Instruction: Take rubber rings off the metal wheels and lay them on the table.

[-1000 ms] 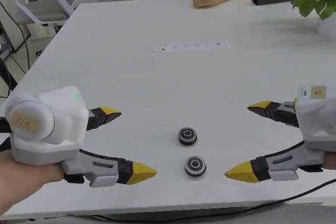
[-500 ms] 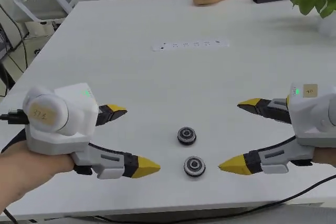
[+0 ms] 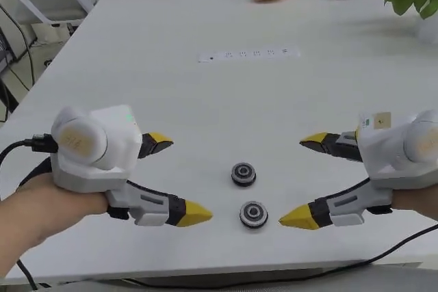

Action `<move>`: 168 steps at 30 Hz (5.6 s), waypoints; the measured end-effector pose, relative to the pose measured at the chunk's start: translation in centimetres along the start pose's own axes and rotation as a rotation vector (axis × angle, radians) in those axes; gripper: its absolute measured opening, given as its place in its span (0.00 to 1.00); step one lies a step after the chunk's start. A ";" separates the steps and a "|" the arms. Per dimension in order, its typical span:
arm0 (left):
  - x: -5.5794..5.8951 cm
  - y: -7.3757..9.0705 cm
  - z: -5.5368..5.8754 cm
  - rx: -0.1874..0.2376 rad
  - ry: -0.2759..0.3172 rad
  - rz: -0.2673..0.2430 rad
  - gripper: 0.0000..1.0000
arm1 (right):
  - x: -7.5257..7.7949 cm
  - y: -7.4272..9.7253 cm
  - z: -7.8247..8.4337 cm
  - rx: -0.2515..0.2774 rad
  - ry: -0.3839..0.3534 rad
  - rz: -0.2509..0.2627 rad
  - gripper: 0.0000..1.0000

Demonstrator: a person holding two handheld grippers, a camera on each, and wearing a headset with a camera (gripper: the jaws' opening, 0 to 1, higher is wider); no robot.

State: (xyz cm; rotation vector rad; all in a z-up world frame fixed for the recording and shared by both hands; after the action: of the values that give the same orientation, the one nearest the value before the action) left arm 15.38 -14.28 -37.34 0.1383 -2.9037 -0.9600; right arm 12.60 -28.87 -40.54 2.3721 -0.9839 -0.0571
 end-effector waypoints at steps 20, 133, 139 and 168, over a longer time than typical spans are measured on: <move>0.9 -3.3 0.2 -0.054 -0.026 0.075 0.78 | -1.9 -2.2 1.7 -0.050 0.048 -0.076 0.77; 3.5 -10.8 1.6 -0.141 -0.075 0.185 0.07 | -4.5 -4.5 3.7 -0.067 -0.140 -0.193 0.23; 3.5 -10.8 1.6 -0.138 -0.074 0.184 0.07 | -4.4 -4.3 3.9 -0.067 -0.126 -0.189 0.20; 3.5 -10.8 1.6 -0.130 -0.065 0.175 0.07 | -4.1 -3.7 4.3 -0.087 -0.179 -0.172 0.00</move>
State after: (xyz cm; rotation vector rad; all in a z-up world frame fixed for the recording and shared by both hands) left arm 12.40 -22.37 -44.92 -0.1552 -2.8401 -1.1366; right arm 10.89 -26.10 -46.80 2.3961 -0.8368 -0.3754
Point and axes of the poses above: the centre of the closed fingertips' face, and the gripper's own axes: y roughly backward along the fingers, x roughly to its right, z roughly out of its underside, the point moved 2 cm from there along y, roughly backward along the fingers, and after that the axes turned 12 degrees about z, right-handed, at the moved point
